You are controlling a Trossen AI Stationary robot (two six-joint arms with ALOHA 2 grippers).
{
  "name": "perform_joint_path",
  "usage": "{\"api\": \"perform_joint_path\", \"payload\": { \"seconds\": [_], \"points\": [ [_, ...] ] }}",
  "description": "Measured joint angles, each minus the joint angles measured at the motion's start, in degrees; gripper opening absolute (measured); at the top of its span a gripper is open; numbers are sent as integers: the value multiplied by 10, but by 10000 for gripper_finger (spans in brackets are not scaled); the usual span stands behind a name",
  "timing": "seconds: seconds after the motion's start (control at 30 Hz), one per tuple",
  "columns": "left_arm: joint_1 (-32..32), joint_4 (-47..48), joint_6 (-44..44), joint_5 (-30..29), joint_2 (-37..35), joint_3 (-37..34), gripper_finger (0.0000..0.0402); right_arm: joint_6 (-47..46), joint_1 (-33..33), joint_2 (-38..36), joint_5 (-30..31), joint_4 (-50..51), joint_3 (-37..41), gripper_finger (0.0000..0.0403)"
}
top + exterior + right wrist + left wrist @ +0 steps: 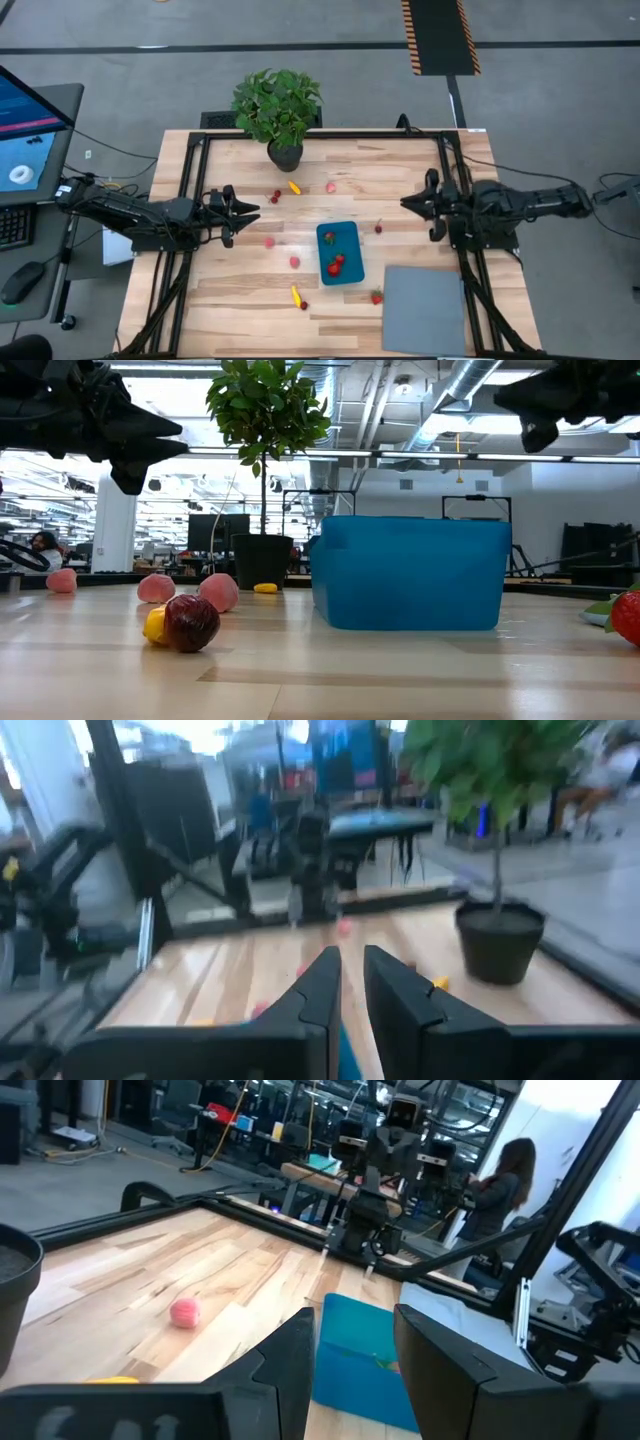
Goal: Pick and placing Produce into tupperware
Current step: Put the apricot into the blue bin
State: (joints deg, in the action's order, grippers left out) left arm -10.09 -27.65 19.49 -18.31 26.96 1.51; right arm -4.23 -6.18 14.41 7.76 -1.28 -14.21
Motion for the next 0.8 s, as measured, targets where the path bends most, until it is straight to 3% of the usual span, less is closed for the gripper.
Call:
{"api": "perform_joint_path", "payload": {
  "seconds": [0.33, 0.53, 0.8],
  "points": [
    [1, 0, -4, -42, 0, 1, 128, -14, 20, -144, -6, -15, 95, 69],
    [1, 15, -7, -33, 0, 2, 128, -18, 20, -144, -6, -39, 122, 69],
    [1, 48, -10, -66, 0, 2, 128, -32, 43, -143, -2, -10, 138, 69]
  ]
}}
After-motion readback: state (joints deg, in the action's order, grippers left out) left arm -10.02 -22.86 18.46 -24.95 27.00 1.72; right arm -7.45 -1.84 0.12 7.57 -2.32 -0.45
